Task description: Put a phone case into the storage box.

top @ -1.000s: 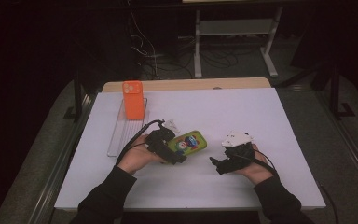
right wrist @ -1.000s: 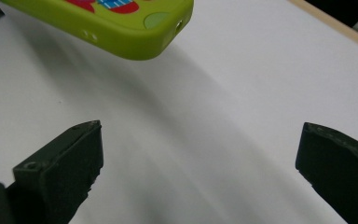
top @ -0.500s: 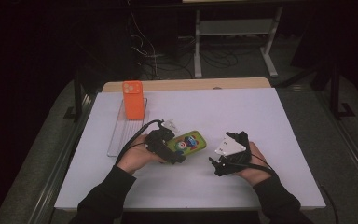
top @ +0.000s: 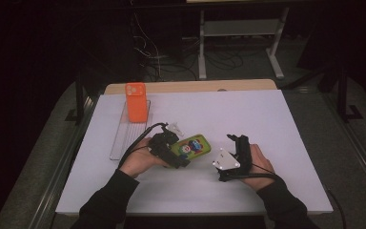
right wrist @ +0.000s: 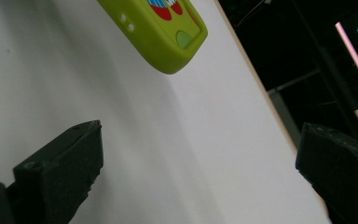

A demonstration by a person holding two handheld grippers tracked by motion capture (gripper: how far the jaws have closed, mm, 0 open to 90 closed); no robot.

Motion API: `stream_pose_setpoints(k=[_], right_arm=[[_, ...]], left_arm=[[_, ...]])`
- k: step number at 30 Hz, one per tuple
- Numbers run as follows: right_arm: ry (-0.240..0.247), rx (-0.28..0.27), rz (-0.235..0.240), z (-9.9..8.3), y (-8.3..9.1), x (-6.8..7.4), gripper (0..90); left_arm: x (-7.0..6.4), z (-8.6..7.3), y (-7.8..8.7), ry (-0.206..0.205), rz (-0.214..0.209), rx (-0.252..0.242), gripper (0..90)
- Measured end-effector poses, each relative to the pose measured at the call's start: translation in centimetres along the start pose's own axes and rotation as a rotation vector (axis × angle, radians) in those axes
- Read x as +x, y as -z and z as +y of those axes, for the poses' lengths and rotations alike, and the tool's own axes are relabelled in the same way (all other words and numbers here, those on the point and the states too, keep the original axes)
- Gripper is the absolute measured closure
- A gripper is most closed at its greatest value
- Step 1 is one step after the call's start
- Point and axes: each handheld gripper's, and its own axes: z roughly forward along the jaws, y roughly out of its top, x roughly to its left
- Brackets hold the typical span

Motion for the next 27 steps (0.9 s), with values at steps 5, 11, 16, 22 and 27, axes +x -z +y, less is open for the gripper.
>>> stream_pose_setpoints(k=[5,11,16,22,27], right_arm=[[0.08,-0.01,-0.041,0.2,0.0,0.4,0.0],[0.187,-0.021,-0.088,0.5,0.1,0.9,0.0],[0.272,-0.023,-0.124,0.7,0.0,1.5,0.0],[0.346,-0.033,-0.161,1.1,-0.1,2.0,0.3],[0.367,-0.037,-0.185,1.3,-0.1,2.6,5.1]], left_arm=[[0.0,0.0,0.0,0.007,-0.002,0.004,15.2],[0.1,0.0,0.1,0.0,0.001,0.016,15.2],[0.0,0.0,0.1,0.01,0.0,0.013,15.2],[0.1,0.0,0.1,-0.002,0.005,0.022,15.1],[0.1,0.1,0.1,-0.017,0.009,0.026,15.2]])
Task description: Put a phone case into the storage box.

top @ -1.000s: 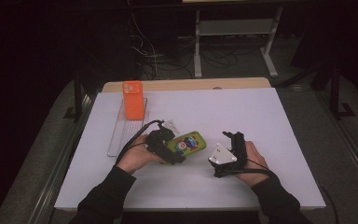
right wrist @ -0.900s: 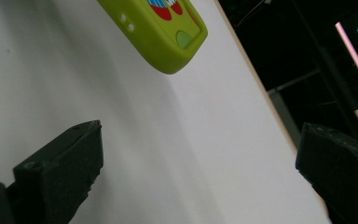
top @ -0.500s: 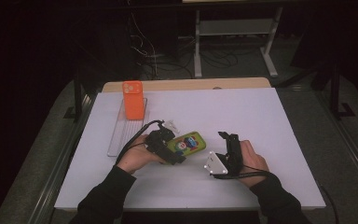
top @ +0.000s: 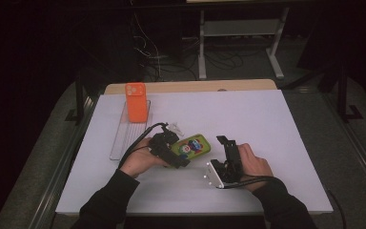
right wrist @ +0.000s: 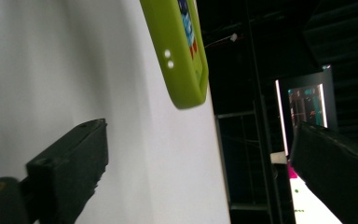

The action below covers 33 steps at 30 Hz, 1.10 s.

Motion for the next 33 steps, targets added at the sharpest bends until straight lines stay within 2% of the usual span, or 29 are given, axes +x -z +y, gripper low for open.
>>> stream_pose_setpoints(k=[1,2,3,4,5,6,8,9,10,11,12,14,20,22,25,26,27,32,33], right_arm=[[0.002,-0.001,-0.003,0.1,0.0,0.1,6.3],[0.038,-0.008,-0.006,0.2,0.0,0.0,7.8],[0.05,-0.013,-0.007,0.3,0.0,0.0,9.3],[0.027,-0.01,-0.013,0.5,-0.1,0.3,11.7],[0.048,-0.008,-0.011,0.6,-0.1,0.2,13.3],[0.035,-0.001,-0.01,0.8,-0.1,0.4,14.3],[0.043,-0.011,-0.02,1.1,-0.1,0.5,19.1],[0.062,-0.018,-0.026,1.2,-0.2,0.4,20.1],[0.104,-0.028,-0.039,1.2,-0.3,0.4,21.4],[0.112,-0.034,-0.047,1.3,-0.4,0.4,22.8],[0.107,-0.038,-0.038,1.5,-0.5,0.6,23.4],[0.133,-0.033,-0.047,1.7,-0.5,0.6,26.3],[0.149,-0.052,-0.037,2.2,-0.6,0.9,40.3],[0.153,-0.057,-0.04,2.3,-0.6,1.0,43.9],[0.175,-0.066,-0.039,2.4,-0.5,0.9,47.7],[0.167,-0.071,-0.048,2.5,-0.5,1.1,49.1],[0.17,-0.074,-0.048,2.5,-0.5,1.2,50.9],[0.188,-0.072,-0.019,2.7,-0.5,1.4,60.5],[0.193,-0.074,-0.017,2.7,-0.5,1.4,62.9]], left_arm=[[0.0,0.0,0.0,-0.001,-0.001,0.002,15.2],[-0.2,0.0,-0.1,0.014,0.0,-0.008,15.2],[-0.3,0.1,-0.2,0.011,-0.001,-0.008,15.1],[-0.3,0.1,-0.2,0.003,0.0,-0.003,15.2],[-0.2,0.1,-0.2,-0.014,0.001,0.012,15.2],[-0.3,0.1,-0.2,-0.015,0.0,0.009,15.2],[-0.3,0.2,-0.3,-0.025,0.002,0.021,15.1],[-0.5,0.2,-0.5,-0.001,-0.004,-0.006,15.1],[-0.6,0.2,-0.5,-0.008,-0.004,-0.001,15.1],[-0.5,0.3,-0.5,-0.027,-0.002,0.009,15.1],[-0.6,0.3,-0.5,-0.026,-0.003,0.006,15.1],[-0.7,0.3,-0.6,-0.026,-0.004,0.007,15.1],[-0.9,0.4,-0.9,-0.017,-0.001,-0.001,15.1],[-0.9,0.4,-0.8,-0.035,-0.001,0.021,15.1],[-1.1,0.5,-0.9,-0.037,-0.002,0.008,15.1],[-1.2,0.5,-1.0,-0.025,-0.004,-0.007,15.1],[-1.3,0.5,-1.0,-0.031,-0.009,-0.006,15.1],[-1.4,0.6,-1.1,-0.033,-0.013,-0.012,15.1],[-1.2,0.6,-0.9,-0.056,-0.012,0.006,15.1]])
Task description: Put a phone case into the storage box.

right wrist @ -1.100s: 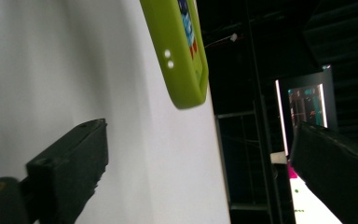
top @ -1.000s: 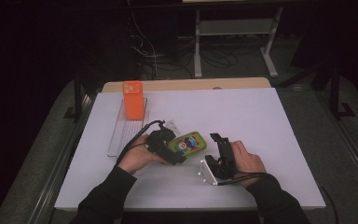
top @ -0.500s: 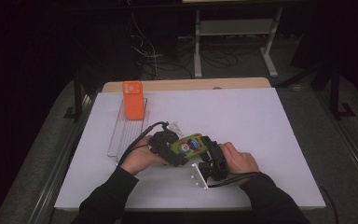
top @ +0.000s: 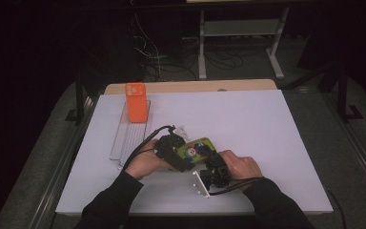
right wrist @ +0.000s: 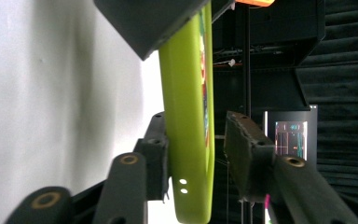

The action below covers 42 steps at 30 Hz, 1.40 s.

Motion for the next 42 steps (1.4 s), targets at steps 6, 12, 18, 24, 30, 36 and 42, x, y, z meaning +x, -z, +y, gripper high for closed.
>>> stream_pose_setpoints(k=[6,12,18,24,30,36,42], right_arm=[[0.015,0.0,0.005,0.2,0.0,0.2,70.7],[0.037,0.017,-0.007,0.4,0.1,0.3,75.0],[0.055,0.019,-0.034,0.4,0.1,0.4,75.4],[0.035,0.05,-0.018,-0.1,0.0,0.1,75.5],[-0.029,0.091,-0.007,-1.4,-0.2,-0.4,75.4],[-0.183,0.118,0.053,-2.7,-0.3,-1.4,75.5],[-0.364,0.12,0.109,-3.6,-0.4,-2.1,75.4]], left_arm=[[0.0,0.0,0.1,0.011,-0.005,-0.007,15.0],[0.2,0.0,0.2,0.031,-0.023,-0.026,14.6],[0.1,-0.2,0.1,0.05,-0.016,-0.056,12.3],[0.3,-0.4,0.9,0.039,-0.039,-0.058,0.0],[1.0,-0.8,1.9,0.052,-0.028,-0.096,0.0],[1.6,-1.1,2.4,0.078,-0.015,-0.128,0.0],[1.8,-1.4,2.5,0.088,-0.004,-0.133,0.0]])
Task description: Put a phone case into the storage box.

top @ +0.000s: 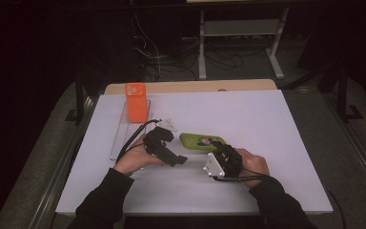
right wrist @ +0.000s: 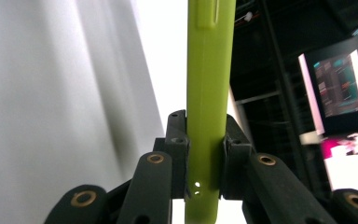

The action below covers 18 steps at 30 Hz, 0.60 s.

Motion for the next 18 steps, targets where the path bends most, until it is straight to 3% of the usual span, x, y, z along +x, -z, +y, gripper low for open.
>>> stream_pose_setpoints(k=[2,3,5,7,9,15,17,18], right_arm=[[-0.041,-0.008,0.032,-0.2,-0.1,-0.5,75.4],[-0.128,-0.01,0.056,-0.3,0.0,-0.6,75.4],[-0.224,-0.011,0.083,-0.4,-0.1,-1.0,75.4],[-0.276,-0.018,0.115,-0.6,-0.2,-1.4,75.4],[-0.348,-0.023,0.157,-0.9,-0.3,-1.8,75.4],[-0.579,-0.039,0.268,-1.6,-0.6,-2.7,75.4],[-0.647,-0.043,0.302,-1.8,-0.7,-3.0,75.4],[-0.67,-0.045,0.315,-1.9,-0.7,-3.1,75.4]], left_arm=[[-0.1,0.0,0.0,0.011,0.007,-0.011,0.0],[0.0,0.0,0.0,0.003,0.008,-0.013,0.0],[0.1,0.0,0.1,0.003,0.015,-0.014,0.0],[0.4,0.0,0.3,-0.048,0.018,0.015,0.0],[0.5,-0.1,0.3,-0.044,0.021,0.031,0.0],[0.3,-0.2,0.1,0.001,0.019,0.012,0.0],[0.3,-0.2,0.1,0.004,0.03,0.0,0.0],[0.5,-0.2,0.3,-0.026,0.035,0.021,0.0]])
